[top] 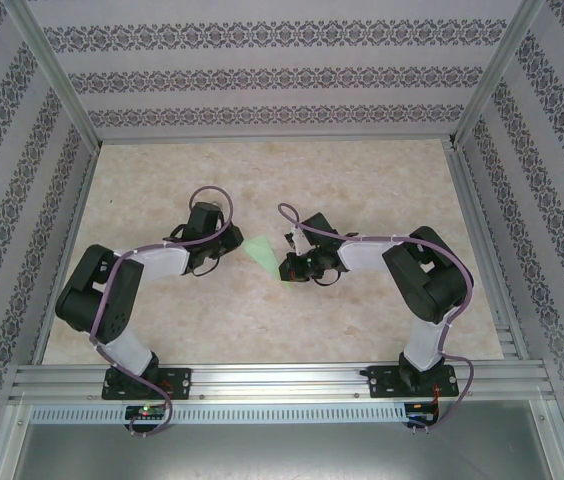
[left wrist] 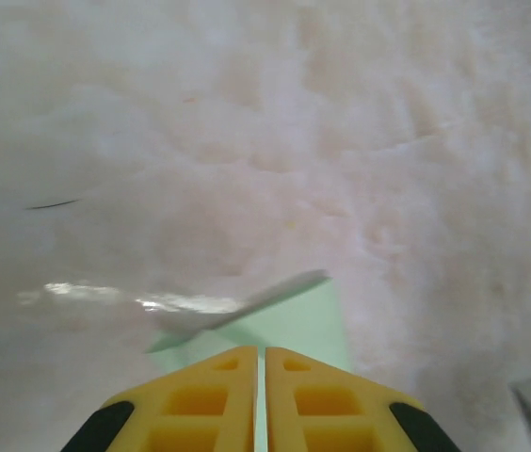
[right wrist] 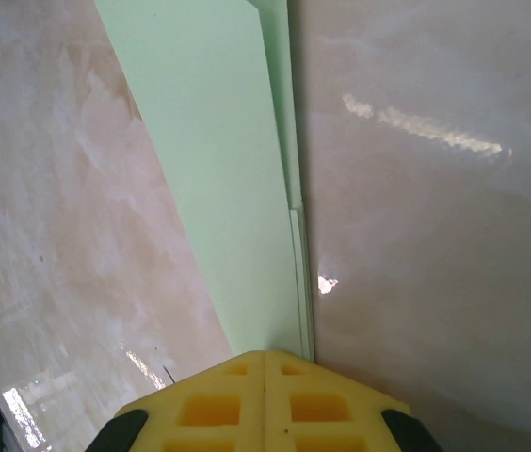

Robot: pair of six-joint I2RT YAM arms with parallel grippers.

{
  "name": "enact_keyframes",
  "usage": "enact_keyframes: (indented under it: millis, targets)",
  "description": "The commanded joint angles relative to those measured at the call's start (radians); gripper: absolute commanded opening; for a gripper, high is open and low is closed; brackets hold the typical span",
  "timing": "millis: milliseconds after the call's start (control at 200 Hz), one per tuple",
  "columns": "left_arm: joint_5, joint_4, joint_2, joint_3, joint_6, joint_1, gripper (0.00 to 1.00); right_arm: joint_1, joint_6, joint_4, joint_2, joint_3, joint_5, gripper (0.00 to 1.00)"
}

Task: Fold a paper plane with a square sheet of paper (pick it up from the middle)
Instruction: Fold the wing for the fifth time at the center of the table.

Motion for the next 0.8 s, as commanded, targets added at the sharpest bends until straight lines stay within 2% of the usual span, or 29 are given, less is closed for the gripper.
enact_keyframes:
  millis: [0, 155, 315, 465, 614, 794]
  targets:
    - [0.047, 0.069, -0.012, 0.005, 0.02, -0.041, 0.12, 0.008, -0.011, -0.113, 0.068, -0.043, 0.104, 0.06]
    - [0.098, 0.088, 0.085, 0.04, 0.002, -0.073, 0.12, 0.01, -0.009, -0.113, 0.078, -0.037, 0.102, 0.06]
    - [0.09, 0.06, 0.143, 0.066, -0.004, -0.084, 0.11, 0.01, -0.009, -0.116, 0.085, -0.033, 0.103, 0.06]
    - [-0.01, -0.012, 0.14, 0.063, 0.0, -0.084, 0.12, 0.011, -0.009, -0.122, 0.092, -0.036, 0.108, 0.06]
    - [-0.121, -0.018, 0.135, 0.019, -0.04, -0.083, 0.11, 0.012, -0.012, -0.138, 0.106, -0.036, 0.119, 0.06]
    - [-0.194, 0.002, 0.136, -0.033, -0.076, -0.063, 0.12, 0.011, -0.01, -0.146, 0.115, -0.041, 0.123, 0.06]
